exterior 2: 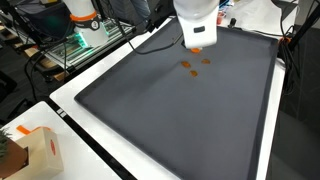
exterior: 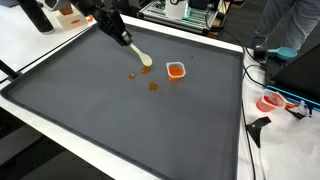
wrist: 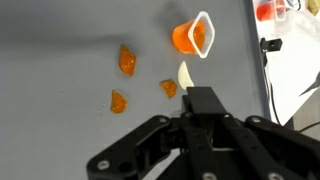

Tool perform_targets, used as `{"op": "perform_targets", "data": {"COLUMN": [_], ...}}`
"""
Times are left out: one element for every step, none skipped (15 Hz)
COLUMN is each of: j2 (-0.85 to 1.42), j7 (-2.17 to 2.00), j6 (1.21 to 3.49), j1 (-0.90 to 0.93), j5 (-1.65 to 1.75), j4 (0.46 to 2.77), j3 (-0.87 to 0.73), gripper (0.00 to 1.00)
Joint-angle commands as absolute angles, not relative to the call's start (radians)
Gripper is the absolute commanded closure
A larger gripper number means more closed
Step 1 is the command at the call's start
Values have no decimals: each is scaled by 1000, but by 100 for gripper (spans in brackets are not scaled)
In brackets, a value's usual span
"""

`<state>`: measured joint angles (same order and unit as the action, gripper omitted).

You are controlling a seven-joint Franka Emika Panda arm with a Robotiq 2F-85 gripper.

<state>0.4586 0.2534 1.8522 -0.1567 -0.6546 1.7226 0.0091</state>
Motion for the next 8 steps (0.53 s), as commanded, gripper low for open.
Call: {"op": "perform_targets", "data": {"j2": [409,404,398,393,387,382,378,373], "j7": [121,97,70,50,25,-1,-22,-44], "j6": [1829,1818,1806,1797,1794,1791,1792,1797], "j1": [-93,-80,-66,-52,-34,-16,-1,15], "j5": [-522,-484,-445,-411,-372,-330,-296,-263], "j4": [1711,1699,1687,1678,1669,1660,1654,1651], "j3": [-3,0,5,8,10,10,11,13], "gripper": [97,97,97,97,97,97,97,97]}}
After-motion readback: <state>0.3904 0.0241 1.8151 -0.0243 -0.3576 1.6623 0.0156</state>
